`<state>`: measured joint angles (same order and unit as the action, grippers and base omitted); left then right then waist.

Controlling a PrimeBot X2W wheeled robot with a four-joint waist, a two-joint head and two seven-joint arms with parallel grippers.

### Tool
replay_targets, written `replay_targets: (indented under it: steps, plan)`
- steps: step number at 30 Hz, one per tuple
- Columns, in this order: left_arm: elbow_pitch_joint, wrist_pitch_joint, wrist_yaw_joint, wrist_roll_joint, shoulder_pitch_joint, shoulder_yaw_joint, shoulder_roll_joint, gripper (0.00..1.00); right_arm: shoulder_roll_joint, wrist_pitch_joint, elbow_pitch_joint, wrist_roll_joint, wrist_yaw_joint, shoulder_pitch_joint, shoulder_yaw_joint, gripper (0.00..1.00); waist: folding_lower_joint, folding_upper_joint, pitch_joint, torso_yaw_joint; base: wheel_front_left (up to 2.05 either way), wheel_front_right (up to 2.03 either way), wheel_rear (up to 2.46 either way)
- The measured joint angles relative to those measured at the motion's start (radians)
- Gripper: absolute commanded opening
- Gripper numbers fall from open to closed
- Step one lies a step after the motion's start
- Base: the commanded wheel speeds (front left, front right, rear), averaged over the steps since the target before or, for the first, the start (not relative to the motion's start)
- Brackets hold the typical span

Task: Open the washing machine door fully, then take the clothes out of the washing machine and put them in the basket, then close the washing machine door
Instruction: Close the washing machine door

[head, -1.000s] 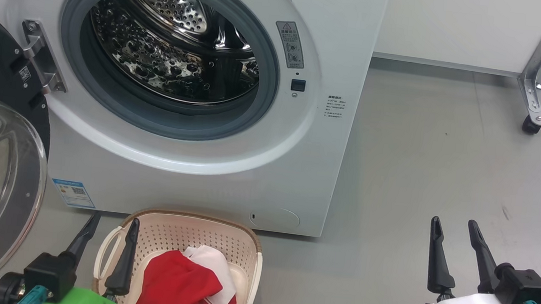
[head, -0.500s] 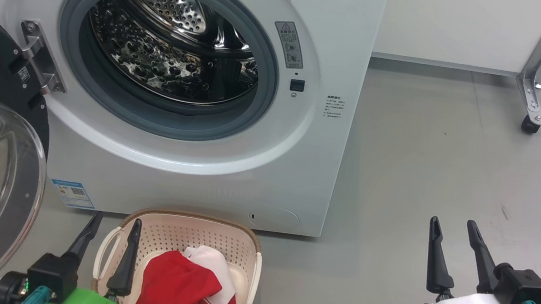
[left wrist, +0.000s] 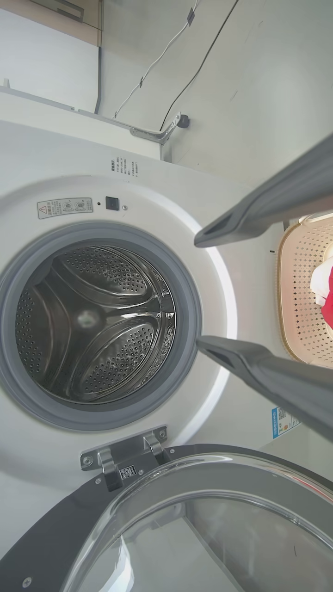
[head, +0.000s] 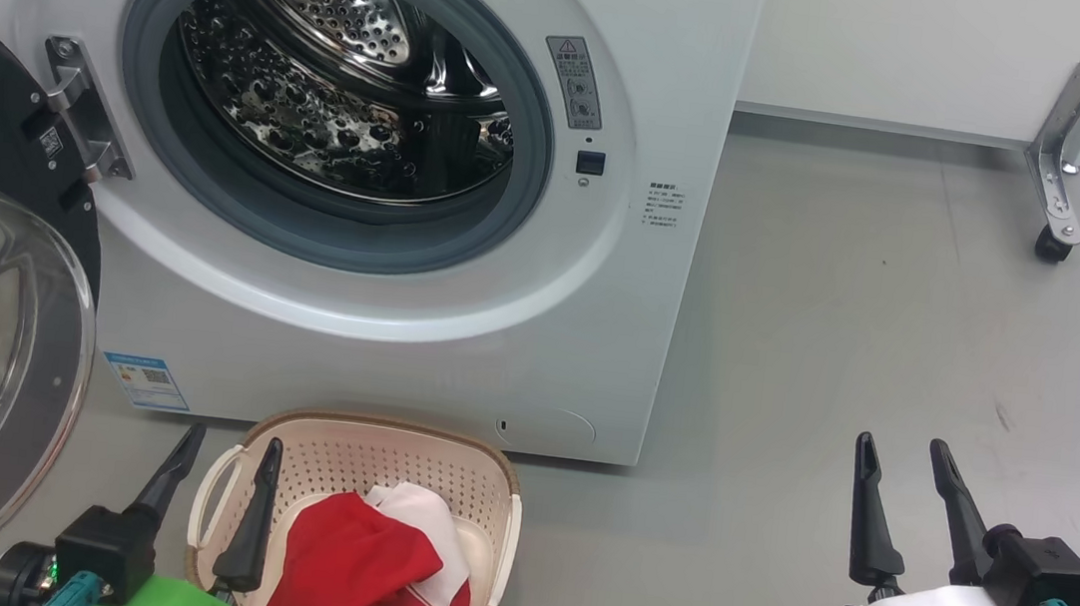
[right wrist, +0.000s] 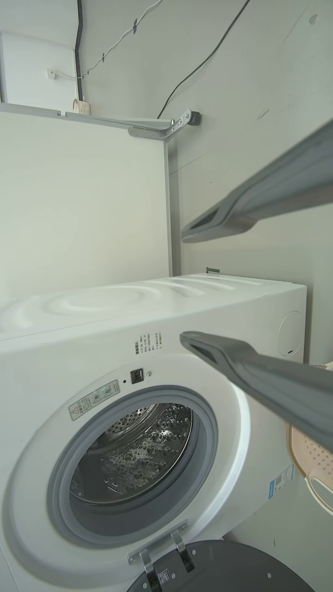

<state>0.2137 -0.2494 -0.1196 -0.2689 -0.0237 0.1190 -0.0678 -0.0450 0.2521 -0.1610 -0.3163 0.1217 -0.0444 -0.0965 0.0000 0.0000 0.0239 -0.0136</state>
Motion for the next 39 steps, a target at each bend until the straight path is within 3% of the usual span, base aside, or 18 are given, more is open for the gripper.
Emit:
replay_targets:
  steps: [23,39]
  plan:
    - [-0.011,-0.002,0.000,0.035,-0.002,0.001,0.006,1.00,0.001,0.000,-0.007,0.000,0.000,0.000,-0.007,1.00,0.0000,0.0000,0.001,-0.004,-1.03,1.03,0.00]
    - [-0.025,-0.002,0.000,0.041,-0.008,-0.016,0.008,1.00,0.001,0.000,-0.007,0.000,0.000,0.000,-0.009,1.00,0.0000,0.0000,-0.010,-0.018,-0.49,0.49,0.00]
